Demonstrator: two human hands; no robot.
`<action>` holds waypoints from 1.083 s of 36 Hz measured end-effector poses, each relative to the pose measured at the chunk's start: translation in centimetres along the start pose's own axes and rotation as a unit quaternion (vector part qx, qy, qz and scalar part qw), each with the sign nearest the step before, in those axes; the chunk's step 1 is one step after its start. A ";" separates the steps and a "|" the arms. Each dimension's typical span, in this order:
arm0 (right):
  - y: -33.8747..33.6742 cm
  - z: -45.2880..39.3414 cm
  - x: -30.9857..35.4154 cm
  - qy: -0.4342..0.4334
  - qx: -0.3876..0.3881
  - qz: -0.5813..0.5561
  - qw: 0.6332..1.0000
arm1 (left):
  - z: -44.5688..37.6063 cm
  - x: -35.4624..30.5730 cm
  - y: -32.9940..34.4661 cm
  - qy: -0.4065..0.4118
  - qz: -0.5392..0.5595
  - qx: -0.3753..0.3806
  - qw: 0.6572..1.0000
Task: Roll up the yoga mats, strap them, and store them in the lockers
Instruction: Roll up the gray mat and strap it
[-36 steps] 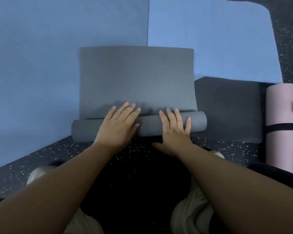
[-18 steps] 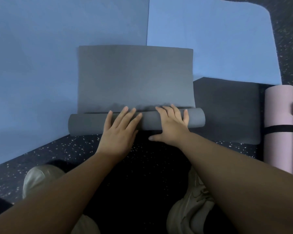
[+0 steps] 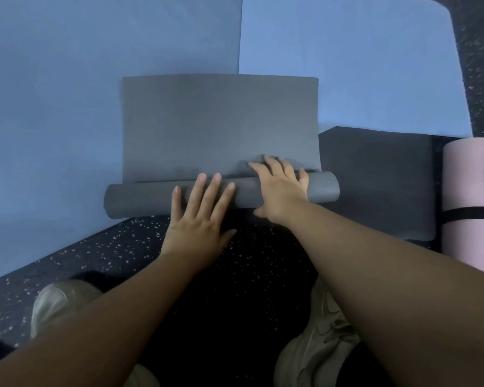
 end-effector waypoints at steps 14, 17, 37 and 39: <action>-2.4 -1.9 0.1 -0.070 -0.076 0.077 0.992 | -4.4 1.2 -1.6 -0.041 -0.017 0.091 0.995; -1.4 -1.0 0.1 -0.095 -0.177 0.100 0.975 | -5.4 1.6 -2.4 -0.022 -0.012 0.053 0.998; 0.5 -1.4 0.8 0.019 -0.155 0.026 0.987 | -12.0 5.0 -3.9 -0.030 0.063 0.145 0.987; -0.2 -2.0 0.6 0.014 -0.095 0.018 0.995 | -12.5 5.1 -4.1 -0.026 0.069 0.143 0.987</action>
Point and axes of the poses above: each hand's wrist, its own z-axis away from the middle knuckle, its own y-axis out of the palm, x = y × z, the point moved 3 cm from there along -z, towards the middle knuckle, and after that the axes turned 6 degrees about z, right-handed, at the moved point
